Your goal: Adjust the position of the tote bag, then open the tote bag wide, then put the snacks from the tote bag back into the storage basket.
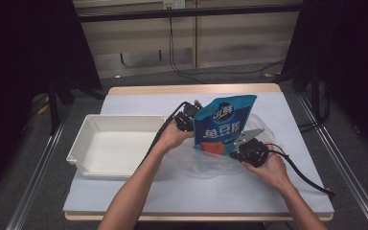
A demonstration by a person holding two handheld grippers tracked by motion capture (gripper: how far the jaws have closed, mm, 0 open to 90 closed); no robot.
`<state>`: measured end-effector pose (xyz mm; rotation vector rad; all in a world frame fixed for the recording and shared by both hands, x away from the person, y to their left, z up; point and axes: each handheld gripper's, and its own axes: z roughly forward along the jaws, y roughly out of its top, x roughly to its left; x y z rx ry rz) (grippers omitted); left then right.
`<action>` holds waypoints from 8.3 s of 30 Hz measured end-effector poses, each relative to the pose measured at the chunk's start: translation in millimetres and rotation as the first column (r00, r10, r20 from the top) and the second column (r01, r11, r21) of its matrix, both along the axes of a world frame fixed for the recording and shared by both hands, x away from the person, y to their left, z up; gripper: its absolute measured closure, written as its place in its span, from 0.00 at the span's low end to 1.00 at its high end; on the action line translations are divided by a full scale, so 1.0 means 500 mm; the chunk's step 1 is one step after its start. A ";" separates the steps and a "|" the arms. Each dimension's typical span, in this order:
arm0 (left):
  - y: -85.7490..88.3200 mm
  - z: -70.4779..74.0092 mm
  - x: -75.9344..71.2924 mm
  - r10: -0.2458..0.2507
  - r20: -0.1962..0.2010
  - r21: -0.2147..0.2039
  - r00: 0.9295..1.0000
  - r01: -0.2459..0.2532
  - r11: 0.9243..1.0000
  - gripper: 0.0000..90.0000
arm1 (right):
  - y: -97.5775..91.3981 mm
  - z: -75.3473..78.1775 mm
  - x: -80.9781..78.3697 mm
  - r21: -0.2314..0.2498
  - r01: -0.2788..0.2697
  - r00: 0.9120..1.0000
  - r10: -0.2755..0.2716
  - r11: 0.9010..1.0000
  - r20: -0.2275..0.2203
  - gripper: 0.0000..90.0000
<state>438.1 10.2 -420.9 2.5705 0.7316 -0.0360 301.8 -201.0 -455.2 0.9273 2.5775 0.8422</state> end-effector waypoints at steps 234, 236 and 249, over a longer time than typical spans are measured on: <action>-0.113 0.460 -0.096 -0.306 0.119 0.049 0.945 0.302 0.952 1.00 | -0.123 -0.001 -0.226 0.334 0.182 0.964 -0.235 0.925 0.123 0.35; -0.106 0.474 -0.098 -0.307 0.122 0.040 0.944 0.304 0.952 1.00 | -0.125 0.000 -0.226 0.341 0.182 0.963 -0.238 0.922 0.129 0.35; -0.046 0.561 -0.101 -0.289 0.189 0.019 0.939 0.291 0.957 1.00 | -0.126 0.001 -0.227 0.349 0.179 0.963 -0.237 0.920 0.131 0.34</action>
